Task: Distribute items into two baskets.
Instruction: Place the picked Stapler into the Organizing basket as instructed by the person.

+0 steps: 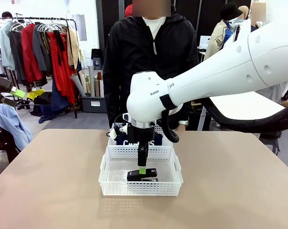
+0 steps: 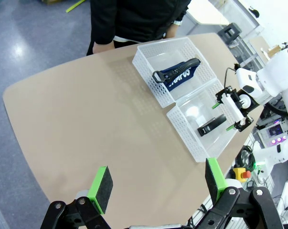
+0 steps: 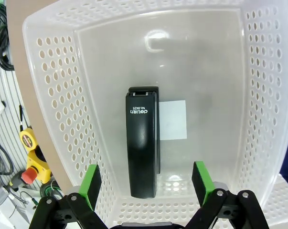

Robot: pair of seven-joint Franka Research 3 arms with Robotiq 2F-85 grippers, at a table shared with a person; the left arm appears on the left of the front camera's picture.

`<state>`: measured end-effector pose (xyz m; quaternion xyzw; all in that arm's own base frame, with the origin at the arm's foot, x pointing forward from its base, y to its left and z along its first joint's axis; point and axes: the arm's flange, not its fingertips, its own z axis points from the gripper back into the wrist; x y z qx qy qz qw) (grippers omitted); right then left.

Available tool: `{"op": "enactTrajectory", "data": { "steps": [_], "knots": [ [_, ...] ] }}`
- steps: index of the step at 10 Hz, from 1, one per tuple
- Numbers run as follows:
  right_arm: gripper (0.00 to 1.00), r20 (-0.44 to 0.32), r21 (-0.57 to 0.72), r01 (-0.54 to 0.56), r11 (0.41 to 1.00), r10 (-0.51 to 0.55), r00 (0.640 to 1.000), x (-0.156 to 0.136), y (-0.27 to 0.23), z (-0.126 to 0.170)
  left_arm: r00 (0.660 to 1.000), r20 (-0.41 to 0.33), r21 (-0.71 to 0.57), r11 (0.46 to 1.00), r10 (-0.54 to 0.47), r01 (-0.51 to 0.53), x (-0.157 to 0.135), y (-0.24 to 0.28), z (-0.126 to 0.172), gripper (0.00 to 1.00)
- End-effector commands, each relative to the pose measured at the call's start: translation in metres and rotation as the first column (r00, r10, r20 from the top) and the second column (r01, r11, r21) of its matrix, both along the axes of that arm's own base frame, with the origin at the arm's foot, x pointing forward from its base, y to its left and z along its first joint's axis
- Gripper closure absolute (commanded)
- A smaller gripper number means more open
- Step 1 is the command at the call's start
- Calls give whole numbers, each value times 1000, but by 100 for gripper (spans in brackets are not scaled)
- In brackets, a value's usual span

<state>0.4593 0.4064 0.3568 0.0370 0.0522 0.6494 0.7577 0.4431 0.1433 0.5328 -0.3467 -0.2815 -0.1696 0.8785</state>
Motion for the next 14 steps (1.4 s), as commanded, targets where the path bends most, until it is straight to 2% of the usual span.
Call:
{"op": "enactTrajectory", "data": {
  "steps": [1, 7, 9, 11, 13, 14],
  "knots": [
    [0, 4, 1, 3, 1000, -3, 1000, 0, 0, 2, 1000, -2, -16, 1000, 5, -5, 0, -1, 1, 0],
    [0, 0, 0, 0, 1000, 0, 1000, 0, 0, 0, 1000, -2, -16, 1000, 5, -5, 0, -1, 1, 0],
    [0, 63, 116, 88, 989, -95, 993, 9, -31, 62, 1000, -2, -16, 1000, 5, -5, 0, -1, 1, 0],
    [0, 77, 201, 190, 961, -208, 975, 19, -77, 110, 1000, -2, -16, 1000, 5, -5, 0, -1, 1, 0],
    [0, 117, 302, 278, 912, -325, 938, 21, -140, 165, 1000, -2, -16, 1000, 5, -5, 0, -1, 1, 0],
    [0, 105, 326, 336, 884, -387, 916, 25, -179, 187, 1000, -2, -16, 1000, 5, -5, 0, -1, 1, 0]
  ]
}}
